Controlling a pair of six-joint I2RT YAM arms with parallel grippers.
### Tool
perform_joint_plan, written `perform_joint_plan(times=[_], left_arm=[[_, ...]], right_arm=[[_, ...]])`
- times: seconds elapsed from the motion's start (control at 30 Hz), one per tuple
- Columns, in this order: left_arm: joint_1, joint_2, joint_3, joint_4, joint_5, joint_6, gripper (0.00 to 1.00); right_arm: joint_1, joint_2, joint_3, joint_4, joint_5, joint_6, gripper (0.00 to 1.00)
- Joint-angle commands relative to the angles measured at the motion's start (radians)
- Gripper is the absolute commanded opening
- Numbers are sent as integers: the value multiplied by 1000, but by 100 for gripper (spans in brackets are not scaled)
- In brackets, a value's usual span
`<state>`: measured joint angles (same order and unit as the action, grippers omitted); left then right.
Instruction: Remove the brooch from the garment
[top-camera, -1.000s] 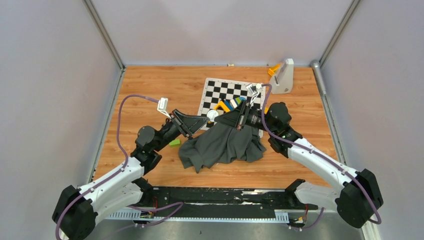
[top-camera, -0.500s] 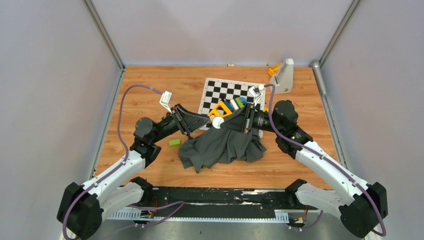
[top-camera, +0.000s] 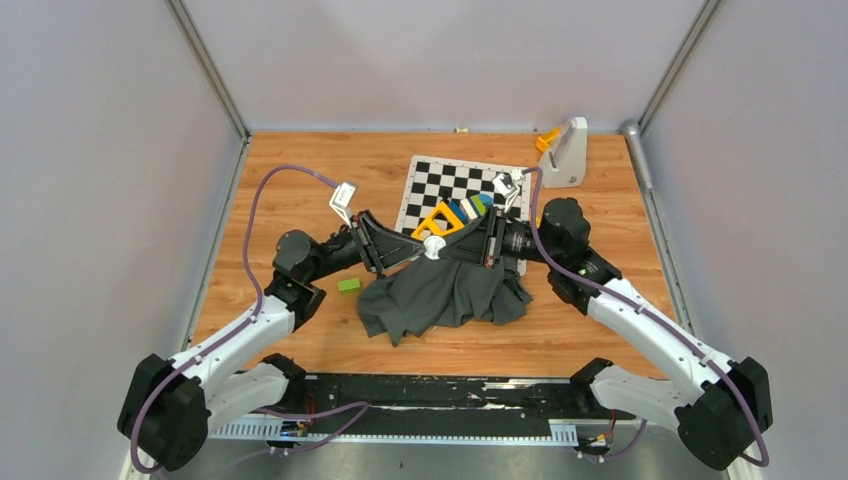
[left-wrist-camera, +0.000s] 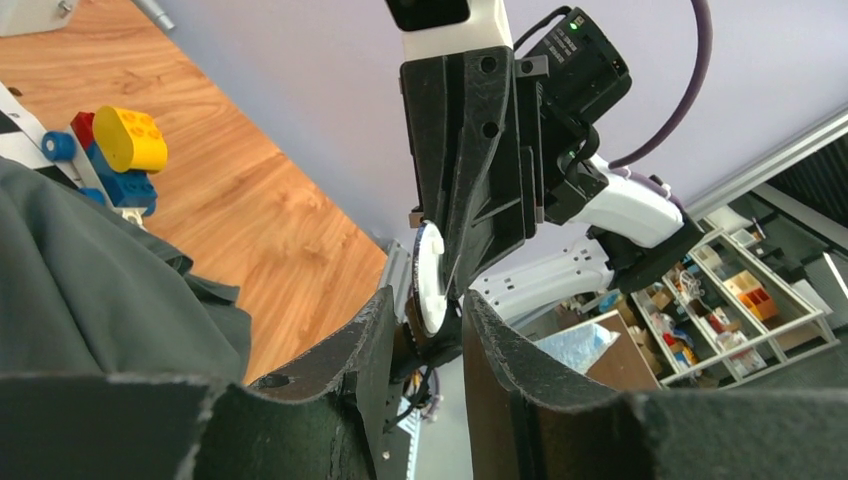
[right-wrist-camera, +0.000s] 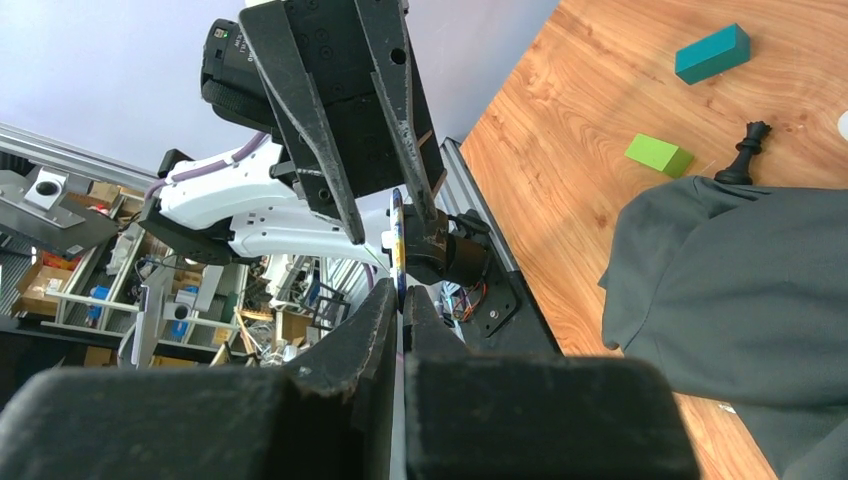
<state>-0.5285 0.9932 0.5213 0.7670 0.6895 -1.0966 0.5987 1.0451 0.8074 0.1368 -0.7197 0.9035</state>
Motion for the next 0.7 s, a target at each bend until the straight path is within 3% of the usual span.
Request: perform_joint_plan(times=[0.0,0.13,0.2,0.3,0.33,0.5,0.57,0.67], left_arm=[[2,4,49,37,33,-7,38],[1,14,56,33,43,-7,35],[1,22,59,32,49,-8,29],[2,24,59,30,48,-4,4],[1,21,59,28,47,-1,1],[1,4,32,33,-5,-3,0],[2,0,16,65,-23,-21,0],[1,9,5,105,-27,-48,0]], right_arm=[[-6,16,44,39,-17,-2,0],[-4,32,46,56,-37,0,0],[-4,39,48,55,-43,-2,0],[-5,40,52,46,-43,-12,0],[-5,37,52,43,-43,-17,0],[-4,12,14,93,-43,-31,31],[-3,5,-9,136,-44,-32,37],[-4,10,-18,161,-38,-36,40]])
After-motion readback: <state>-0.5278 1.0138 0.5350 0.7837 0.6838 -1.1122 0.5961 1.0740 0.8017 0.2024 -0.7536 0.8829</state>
